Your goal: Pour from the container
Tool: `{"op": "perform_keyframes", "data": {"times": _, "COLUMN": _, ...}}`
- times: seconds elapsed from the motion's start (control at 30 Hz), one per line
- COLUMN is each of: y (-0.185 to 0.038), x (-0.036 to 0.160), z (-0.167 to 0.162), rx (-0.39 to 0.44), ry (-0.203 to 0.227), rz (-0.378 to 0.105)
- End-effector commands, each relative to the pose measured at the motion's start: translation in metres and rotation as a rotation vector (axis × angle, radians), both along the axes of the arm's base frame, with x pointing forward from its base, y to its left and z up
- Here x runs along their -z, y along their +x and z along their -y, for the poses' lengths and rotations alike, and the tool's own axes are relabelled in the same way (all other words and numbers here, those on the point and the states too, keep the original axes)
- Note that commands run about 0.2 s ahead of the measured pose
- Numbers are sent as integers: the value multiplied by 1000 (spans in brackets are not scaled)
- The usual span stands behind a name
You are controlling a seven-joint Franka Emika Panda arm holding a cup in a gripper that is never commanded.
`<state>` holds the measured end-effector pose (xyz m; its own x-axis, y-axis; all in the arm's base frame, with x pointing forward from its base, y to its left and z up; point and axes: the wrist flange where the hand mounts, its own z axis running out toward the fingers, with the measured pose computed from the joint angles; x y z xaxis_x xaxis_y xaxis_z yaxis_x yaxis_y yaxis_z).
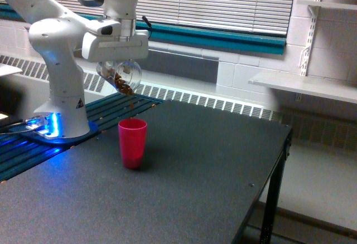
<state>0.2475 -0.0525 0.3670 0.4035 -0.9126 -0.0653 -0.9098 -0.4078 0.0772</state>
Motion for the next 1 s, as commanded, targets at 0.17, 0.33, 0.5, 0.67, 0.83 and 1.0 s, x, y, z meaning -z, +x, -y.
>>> {"op": "perform_keyframes", "data": {"times": 0.17, "y": -10, "x": 15, "z": -3, "rx": -18, "ry": 4, "rz": -55}}
{"op": "perform_keyframes", "data": {"times": 0.33, "y": -12, "x": 16, "z": -2, "rx": -21, "ry": 3, "rz": -67}}
{"op": "perform_keyframes", "data": {"times": 0.5, "y": -12, "x": 18, "z": -1, "rx": -21, "ry": 1, "rz": -77}}
{"op": "perform_keyframes", "data": {"times": 0.67, "y": -13, "x": 20, "z": -1, "rx": -23, "ry": 4, "rz": -87}}
{"op": "perform_keyframes", "data": {"times": 0.83, "y": -13, "x": 22, "z": -1, "rx": -21, "ry": 2, "rz": -102}}
{"op": "perform_keyframes", "data": {"times": 1.0, "y": -14, "x": 26, "z": 0, "rx": -17, "ry": -2, "rz": -118}}
